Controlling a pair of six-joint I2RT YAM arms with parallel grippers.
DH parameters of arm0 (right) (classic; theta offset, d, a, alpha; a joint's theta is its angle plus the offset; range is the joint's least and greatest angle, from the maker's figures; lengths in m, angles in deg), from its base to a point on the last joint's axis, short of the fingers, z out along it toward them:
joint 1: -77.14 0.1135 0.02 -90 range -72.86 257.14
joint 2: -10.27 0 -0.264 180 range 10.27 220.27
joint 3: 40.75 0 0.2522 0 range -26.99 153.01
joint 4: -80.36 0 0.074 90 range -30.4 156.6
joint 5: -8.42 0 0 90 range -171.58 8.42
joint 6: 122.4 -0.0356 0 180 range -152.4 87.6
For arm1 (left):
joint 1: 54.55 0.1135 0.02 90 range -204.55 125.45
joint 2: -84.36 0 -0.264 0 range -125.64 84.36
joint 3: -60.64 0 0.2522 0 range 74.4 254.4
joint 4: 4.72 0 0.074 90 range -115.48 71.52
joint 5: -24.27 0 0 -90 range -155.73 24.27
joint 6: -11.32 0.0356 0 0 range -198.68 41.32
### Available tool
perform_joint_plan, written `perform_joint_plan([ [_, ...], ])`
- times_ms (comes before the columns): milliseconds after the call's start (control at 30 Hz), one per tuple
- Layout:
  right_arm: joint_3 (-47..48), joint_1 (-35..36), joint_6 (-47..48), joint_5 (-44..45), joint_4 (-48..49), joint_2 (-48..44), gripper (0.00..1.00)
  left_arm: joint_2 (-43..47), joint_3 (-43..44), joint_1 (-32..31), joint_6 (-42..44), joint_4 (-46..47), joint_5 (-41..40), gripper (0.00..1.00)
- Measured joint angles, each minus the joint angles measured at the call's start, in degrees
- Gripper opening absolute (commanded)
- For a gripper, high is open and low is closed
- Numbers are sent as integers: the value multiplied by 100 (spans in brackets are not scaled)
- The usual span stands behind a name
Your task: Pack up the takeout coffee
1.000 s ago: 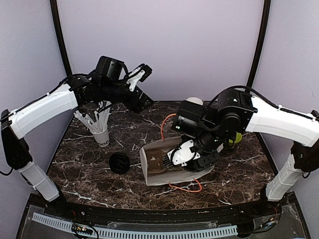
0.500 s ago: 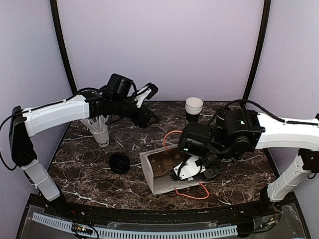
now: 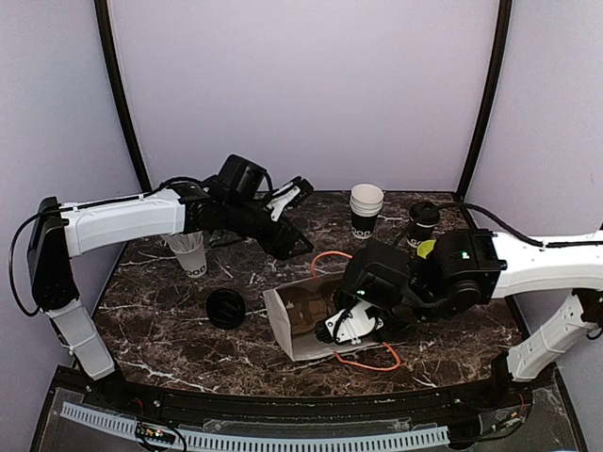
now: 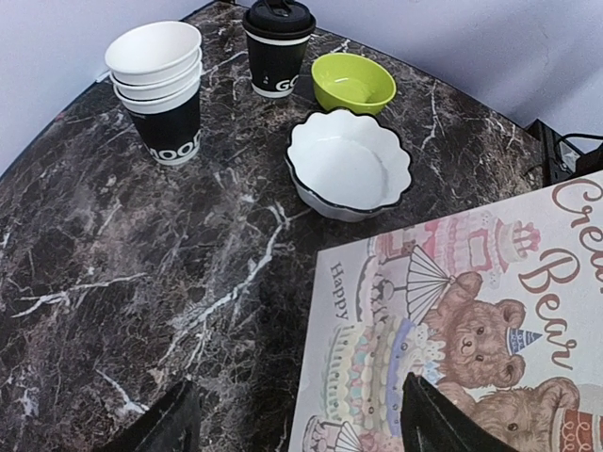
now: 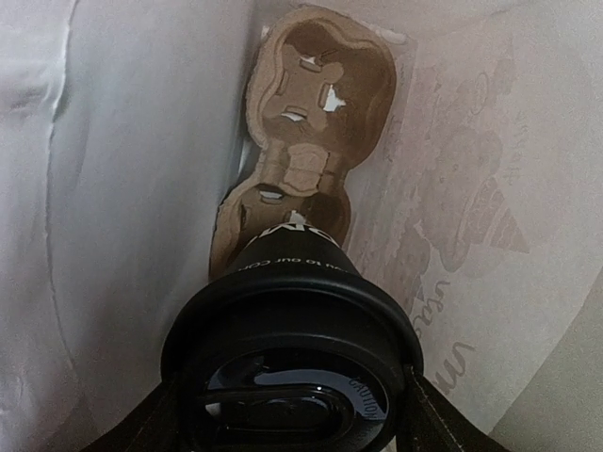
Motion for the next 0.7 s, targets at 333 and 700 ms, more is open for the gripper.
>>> perform_joint_plan([
  [333,-579,-52,103,48,651,-129,58,-201,0,-251,11,-7,457,75],
  [700,-1303,-72,389,-50,1093,-708,59,-201,-28,-669,219,-55,494,75],
])
